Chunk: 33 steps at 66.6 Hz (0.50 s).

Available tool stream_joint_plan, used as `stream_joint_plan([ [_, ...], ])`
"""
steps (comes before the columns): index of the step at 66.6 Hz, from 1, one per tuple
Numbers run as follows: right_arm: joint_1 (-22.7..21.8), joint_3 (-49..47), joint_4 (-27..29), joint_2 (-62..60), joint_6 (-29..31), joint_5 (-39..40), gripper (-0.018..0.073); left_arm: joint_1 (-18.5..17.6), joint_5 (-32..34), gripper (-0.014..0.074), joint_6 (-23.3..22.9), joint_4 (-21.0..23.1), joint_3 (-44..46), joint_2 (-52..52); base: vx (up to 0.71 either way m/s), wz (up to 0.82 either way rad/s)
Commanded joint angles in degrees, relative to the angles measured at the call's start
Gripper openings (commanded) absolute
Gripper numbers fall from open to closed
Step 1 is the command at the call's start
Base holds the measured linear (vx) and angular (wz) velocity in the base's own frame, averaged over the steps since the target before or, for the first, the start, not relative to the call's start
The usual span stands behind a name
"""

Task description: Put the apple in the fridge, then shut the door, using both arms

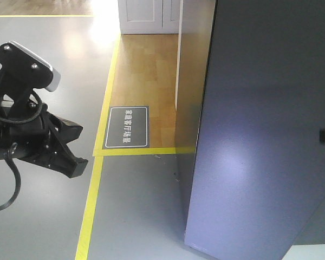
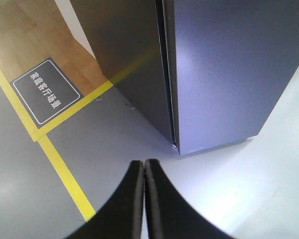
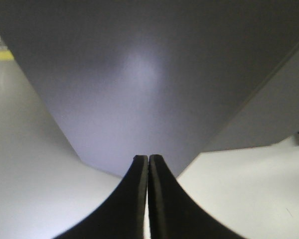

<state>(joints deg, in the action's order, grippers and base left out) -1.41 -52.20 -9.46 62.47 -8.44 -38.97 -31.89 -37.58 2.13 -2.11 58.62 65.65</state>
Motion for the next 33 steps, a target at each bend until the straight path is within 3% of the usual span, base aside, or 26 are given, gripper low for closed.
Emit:
stream_joint_plan([
  [1, -3.27, -3.89, 4.46, 1.43, 4.54, 8.44, -0.0003, 0.04, 3.34, -0.0006, -0.34, -0.03, 1.36, -1.29, 0.0, 0.0],
  [8, -5.77, -6.31, 7.23, 3.57, 6.08, 13.99, -0.0003, 0.04, 3.34, -0.0006, -0.34, -0.03, 1.36, -1.29, 0.0, 0.0],
  [33, -10.21, -8.59, 8.09, 9.77, 6.84, 32.89, -0.0003, 0.04, 3.34, -0.0006, -0.34, -0.03, 1.36, -1.29, 0.0, 0.0],
])
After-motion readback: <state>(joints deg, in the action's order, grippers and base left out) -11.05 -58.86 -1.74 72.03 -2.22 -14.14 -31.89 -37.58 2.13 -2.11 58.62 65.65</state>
